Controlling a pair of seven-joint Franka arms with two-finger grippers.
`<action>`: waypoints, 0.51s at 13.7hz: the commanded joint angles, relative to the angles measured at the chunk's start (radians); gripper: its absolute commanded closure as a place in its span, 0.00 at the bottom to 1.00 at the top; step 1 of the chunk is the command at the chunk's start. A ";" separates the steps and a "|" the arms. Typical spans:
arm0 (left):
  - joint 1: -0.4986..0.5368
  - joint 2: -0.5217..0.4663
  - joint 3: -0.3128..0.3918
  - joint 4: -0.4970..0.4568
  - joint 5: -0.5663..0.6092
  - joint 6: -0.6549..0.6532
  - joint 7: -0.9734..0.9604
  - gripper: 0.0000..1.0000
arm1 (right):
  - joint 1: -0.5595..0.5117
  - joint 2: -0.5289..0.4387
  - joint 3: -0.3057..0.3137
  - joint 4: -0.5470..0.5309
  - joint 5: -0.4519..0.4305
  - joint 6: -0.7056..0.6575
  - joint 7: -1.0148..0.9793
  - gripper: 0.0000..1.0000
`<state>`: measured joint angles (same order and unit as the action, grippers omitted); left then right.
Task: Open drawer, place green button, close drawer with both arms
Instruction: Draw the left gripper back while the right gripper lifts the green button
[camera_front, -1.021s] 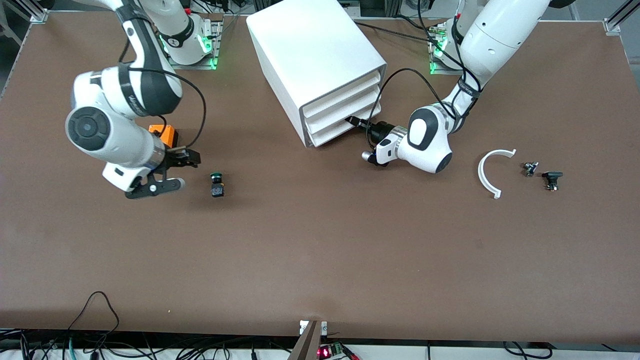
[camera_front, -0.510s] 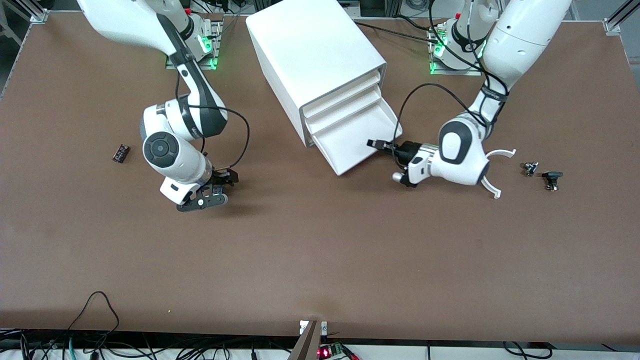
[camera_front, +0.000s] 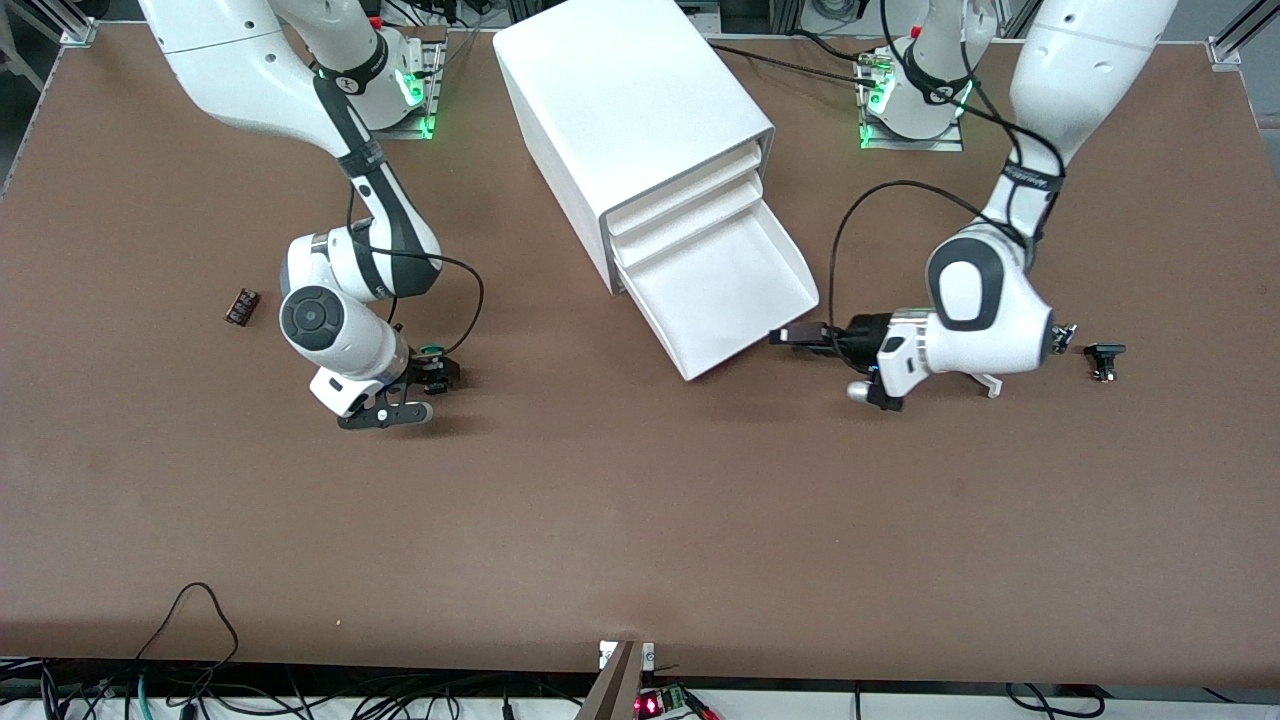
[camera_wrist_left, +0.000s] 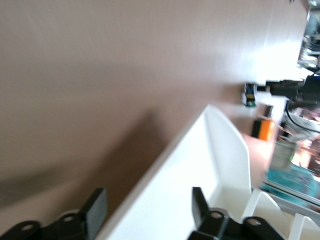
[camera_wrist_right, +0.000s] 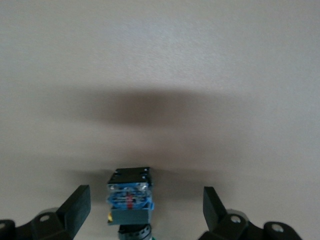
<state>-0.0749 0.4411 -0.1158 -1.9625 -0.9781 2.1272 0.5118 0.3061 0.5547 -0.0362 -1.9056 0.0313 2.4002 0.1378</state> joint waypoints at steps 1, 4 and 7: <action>0.081 -0.174 -0.001 -0.026 0.166 0.089 -0.024 0.00 | -0.001 0.013 0.010 -0.029 0.009 0.036 0.006 0.00; 0.168 -0.299 0.001 -0.032 0.299 0.091 -0.026 0.00 | -0.001 0.004 0.038 -0.064 0.009 0.068 0.006 0.00; 0.221 -0.456 0.011 -0.003 0.649 -0.091 -0.087 0.00 | -0.001 -0.009 0.045 -0.082 -0.001 0.068 -0.015 0.00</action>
<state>0.1235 0.0965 -0.1062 -1.9552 -0.4769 2.1294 0.4739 0.3086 0.5769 0.0011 -1.9509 0.0311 2.4522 0.1374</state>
